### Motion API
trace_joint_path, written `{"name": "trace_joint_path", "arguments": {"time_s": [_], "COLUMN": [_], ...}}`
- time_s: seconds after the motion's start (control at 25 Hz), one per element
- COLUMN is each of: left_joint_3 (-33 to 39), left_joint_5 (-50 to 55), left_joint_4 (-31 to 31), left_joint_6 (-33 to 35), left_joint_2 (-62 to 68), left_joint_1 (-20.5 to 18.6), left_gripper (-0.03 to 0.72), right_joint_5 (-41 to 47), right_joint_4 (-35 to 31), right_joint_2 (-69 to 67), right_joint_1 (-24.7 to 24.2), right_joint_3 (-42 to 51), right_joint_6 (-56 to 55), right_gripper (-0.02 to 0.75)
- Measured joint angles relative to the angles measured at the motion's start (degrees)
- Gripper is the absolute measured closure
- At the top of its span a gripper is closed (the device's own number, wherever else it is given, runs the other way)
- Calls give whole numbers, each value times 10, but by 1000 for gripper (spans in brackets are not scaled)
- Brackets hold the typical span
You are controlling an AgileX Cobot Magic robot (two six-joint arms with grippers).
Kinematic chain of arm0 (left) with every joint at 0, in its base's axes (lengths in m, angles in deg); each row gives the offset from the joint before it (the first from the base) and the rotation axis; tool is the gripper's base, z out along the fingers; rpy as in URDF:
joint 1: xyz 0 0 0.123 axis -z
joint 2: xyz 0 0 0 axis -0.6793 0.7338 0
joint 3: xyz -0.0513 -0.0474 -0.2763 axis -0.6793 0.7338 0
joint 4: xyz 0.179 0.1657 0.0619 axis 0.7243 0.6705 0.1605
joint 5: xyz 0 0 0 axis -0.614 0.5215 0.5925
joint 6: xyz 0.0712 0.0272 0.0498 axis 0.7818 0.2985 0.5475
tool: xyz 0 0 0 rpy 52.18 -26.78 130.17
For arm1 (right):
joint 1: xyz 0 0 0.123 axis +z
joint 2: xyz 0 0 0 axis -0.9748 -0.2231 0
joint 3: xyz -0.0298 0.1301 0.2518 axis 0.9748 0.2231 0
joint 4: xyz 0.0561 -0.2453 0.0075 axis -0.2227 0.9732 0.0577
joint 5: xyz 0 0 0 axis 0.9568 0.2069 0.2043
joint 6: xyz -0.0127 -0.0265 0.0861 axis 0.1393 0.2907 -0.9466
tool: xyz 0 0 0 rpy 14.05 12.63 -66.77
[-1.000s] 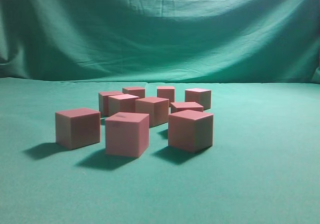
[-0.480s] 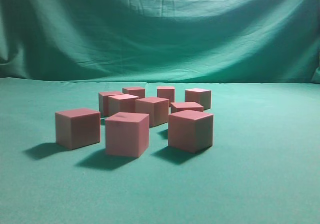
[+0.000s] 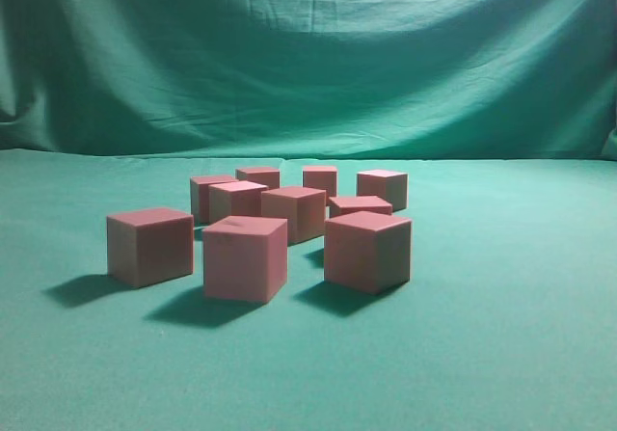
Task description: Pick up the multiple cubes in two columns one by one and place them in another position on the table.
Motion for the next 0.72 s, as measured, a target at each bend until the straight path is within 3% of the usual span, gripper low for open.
{"name": "trace_joint_path", "arguments": {"time_s": [0.52,0.72], "left_joint_3": [0,0], "left_joint_5": [0,0], "left_joint_4": [0,0], "left_joint_6": [0,0], "left_joint_2": [0,0], "left_joint_1": [0,0], "left_gripper": [688,688], "right_joint_5": [4,4], "right_joint_4": [21,70], "right_joint_2": [0,0], "right_joint_1": [0,0], "right_joint_3": [0,0], "right_joint_6": [-53,-144], "right_gripper": [738,738]}}
